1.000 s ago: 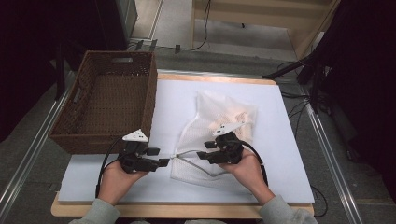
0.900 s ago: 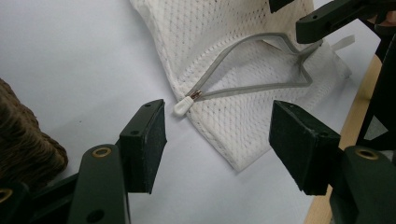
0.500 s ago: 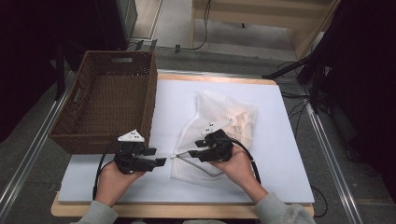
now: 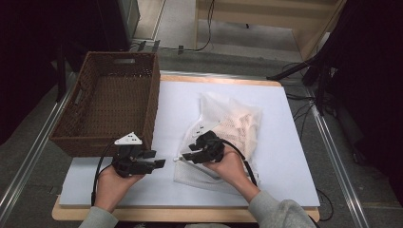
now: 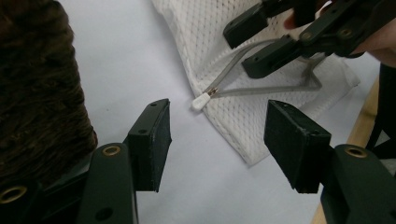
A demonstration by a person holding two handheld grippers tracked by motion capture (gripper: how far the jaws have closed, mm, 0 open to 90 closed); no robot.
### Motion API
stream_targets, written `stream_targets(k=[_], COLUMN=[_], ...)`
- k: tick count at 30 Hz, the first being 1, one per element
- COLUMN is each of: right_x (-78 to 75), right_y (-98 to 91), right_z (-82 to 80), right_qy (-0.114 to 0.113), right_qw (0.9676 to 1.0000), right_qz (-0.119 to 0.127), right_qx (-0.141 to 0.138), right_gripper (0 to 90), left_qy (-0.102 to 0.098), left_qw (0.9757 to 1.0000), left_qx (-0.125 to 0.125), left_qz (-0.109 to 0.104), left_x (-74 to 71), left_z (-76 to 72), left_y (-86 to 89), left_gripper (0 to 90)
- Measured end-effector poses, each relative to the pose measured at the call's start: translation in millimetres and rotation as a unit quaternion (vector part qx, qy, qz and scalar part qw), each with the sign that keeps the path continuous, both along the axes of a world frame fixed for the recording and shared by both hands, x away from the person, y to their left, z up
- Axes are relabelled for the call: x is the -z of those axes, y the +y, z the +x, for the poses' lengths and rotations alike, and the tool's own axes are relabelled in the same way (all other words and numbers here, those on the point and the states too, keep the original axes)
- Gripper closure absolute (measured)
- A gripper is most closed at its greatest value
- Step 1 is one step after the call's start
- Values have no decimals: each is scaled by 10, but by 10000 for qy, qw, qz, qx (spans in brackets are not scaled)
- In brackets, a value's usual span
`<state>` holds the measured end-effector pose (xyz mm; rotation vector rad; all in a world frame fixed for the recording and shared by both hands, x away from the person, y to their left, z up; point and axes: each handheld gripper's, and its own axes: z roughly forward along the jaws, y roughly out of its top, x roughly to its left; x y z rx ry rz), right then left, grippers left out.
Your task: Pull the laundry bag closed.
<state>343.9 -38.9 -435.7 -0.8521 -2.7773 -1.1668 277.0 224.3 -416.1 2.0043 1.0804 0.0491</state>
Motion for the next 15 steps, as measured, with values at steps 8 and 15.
stream_targets(k=[8, 15], right_x=[158, 274], right_y=[66, 113], right_z=[31, 40], right_qy=[79, 161], right_qw=[9999, 9996], right_qz=[-61, -154], right_qx=[-25, -165], right_gripper=[555, 560], left_qy=[-71, -43], left_qw=[9999, 9999], left_qx=[88, -42], left_qz=[129, 82], left_x=[-32, -45], left_z=[-7, -2], left_y=[-24, -18], left_gripper=[372, 405])
